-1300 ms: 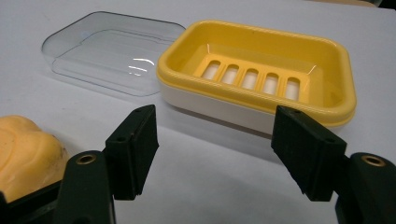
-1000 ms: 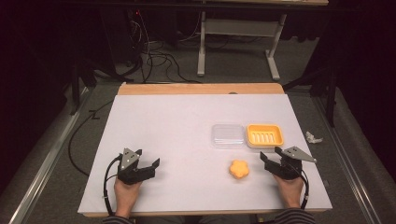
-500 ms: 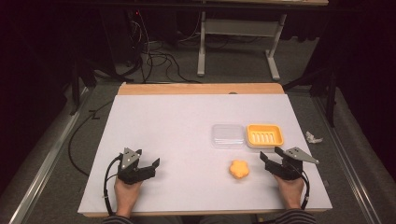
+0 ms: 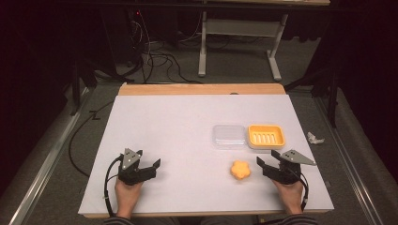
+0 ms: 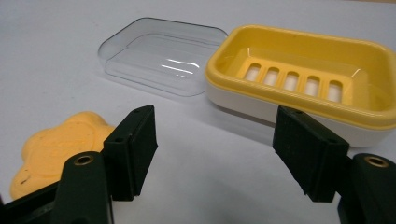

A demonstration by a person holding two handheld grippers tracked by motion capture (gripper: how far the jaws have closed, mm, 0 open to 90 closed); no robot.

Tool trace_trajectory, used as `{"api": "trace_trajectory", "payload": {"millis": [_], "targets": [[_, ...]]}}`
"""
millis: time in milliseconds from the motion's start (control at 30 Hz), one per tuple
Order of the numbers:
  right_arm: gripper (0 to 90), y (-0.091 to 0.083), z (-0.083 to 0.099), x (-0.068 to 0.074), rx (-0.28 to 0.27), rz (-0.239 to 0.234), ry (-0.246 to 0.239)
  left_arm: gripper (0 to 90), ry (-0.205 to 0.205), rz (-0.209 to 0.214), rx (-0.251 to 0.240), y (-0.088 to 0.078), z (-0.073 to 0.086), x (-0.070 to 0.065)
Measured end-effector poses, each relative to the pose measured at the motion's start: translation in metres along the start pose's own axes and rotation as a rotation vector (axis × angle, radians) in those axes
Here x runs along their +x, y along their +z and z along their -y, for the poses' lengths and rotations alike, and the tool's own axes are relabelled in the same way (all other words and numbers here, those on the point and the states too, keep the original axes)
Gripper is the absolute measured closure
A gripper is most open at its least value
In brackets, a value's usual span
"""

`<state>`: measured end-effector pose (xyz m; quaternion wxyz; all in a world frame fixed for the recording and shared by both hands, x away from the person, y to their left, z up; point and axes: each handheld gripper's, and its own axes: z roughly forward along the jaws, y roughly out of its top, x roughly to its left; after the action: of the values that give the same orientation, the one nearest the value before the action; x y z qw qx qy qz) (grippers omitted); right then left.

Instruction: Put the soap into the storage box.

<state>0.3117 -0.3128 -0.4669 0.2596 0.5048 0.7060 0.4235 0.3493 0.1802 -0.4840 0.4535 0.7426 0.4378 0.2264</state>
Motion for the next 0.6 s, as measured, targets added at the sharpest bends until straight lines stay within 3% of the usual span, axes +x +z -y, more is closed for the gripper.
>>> {"api": "trace_trajectory", "payload": {"millis": [167, 433, 600], "targets": [[30.8, -0.001, -0.003, 0.010, 0.031, -0.024, -0.023, 18.7, -0.014, -0.002, 0.005, 0.000, 0.000, 0.001], [30.1, -0.006, -0.004, 0.025, 0.034, -0.046, -0.009, 18.9, -0.026, 0.004, 0.008, 0.001, 0.000, 0.003], [28.4, -0.006, -0.005, 0.036, 0.045, -0.050, -0.040, 19.7, -0.021, 0.008, 0.013, 0.001, 0.000, 0.002]]}}
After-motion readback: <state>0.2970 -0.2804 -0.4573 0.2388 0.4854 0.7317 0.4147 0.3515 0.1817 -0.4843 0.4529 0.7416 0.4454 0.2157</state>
